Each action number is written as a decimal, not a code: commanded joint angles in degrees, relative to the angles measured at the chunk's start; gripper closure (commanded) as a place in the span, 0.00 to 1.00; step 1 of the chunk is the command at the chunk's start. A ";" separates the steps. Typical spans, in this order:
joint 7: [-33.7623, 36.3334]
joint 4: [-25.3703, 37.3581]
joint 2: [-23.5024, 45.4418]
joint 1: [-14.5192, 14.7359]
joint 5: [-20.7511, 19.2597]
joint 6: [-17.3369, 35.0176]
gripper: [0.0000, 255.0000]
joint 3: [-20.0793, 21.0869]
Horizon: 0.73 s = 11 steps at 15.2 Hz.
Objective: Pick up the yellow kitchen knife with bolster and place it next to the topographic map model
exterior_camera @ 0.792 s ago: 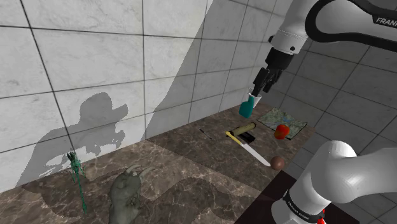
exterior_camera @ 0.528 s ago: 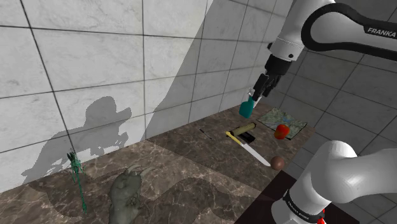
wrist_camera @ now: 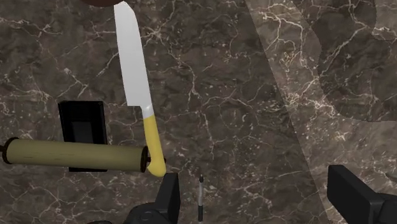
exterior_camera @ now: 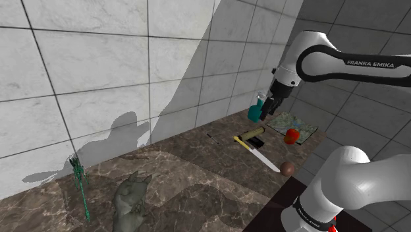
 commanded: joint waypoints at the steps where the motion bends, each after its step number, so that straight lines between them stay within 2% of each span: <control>1: -2.03 -2.75 0.98 -0.45 -0.99 3.59 0.00 -1.87; 6: -7.78 -7.77 5.62 -1.82 -3.76 12.63 0.00 -7.47; 11: -14.12 -10.62 13.68 -2.39 -5.70 22.87 0.00 -13.69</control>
